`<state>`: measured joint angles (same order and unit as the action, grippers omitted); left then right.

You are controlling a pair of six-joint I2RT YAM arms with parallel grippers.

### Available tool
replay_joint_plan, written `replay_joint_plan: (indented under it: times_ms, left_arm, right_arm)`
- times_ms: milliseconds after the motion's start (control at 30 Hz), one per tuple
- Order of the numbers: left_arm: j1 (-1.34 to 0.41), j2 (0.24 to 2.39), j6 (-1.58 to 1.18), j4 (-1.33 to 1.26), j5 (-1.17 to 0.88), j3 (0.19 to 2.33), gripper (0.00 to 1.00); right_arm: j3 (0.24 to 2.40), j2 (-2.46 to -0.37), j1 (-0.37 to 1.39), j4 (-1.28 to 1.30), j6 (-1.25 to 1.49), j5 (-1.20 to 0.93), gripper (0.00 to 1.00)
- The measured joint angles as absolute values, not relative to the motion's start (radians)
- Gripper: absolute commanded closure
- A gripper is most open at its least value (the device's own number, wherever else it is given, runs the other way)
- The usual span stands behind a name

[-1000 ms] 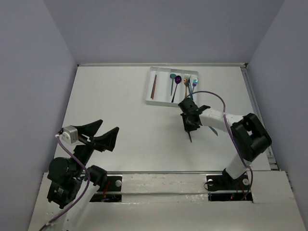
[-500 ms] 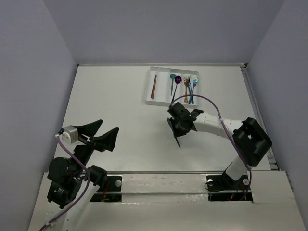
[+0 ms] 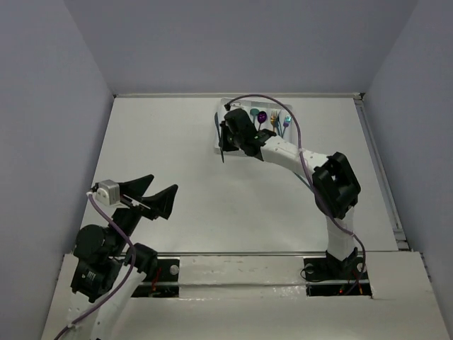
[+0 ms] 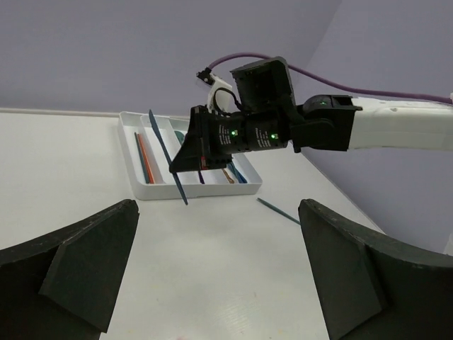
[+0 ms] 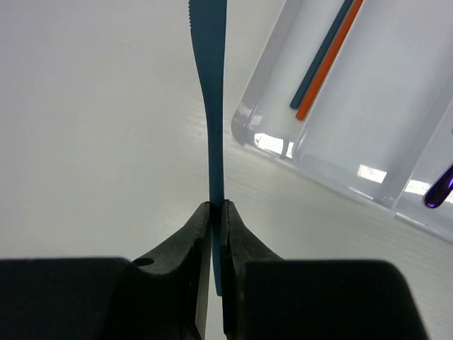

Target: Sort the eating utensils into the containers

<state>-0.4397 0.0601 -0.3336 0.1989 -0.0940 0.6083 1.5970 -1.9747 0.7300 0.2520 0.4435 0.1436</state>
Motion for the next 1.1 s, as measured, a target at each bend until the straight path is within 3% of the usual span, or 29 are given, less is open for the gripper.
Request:
replay_joint_plan:
  times_ms: [533, 800, 933, 1100]
  left_arm:
    - [-0.440, 0.103, -0.324, 0.199, -0.096, 0.608, 0.01]
    - [-0.440, 0.116, -0.323, 0.199, -0.097, 0.608, 0.01]
    - [-0.440, 0.116, -0.323, 0.199, -0.097, 0.608, 0.01]
    - [-0.440, 0.116, -0.323, 0.199, -0.097, 0.608, 0.01]
  right_arm:
    - [1.866, -2.248, 0.530, 0.179, 0.537, 0.160, 1.00]
    - [1.886, -2.285, 0.523, 0.196, 0.550, 0.161, 0.53]
    - [1.898, -2.280, 0.523, 0.197, 0.546, 0.160, 0.51]
    - [1.813, -2.203, 0.513, 0.196, 0.524, 0.160, 0.56]
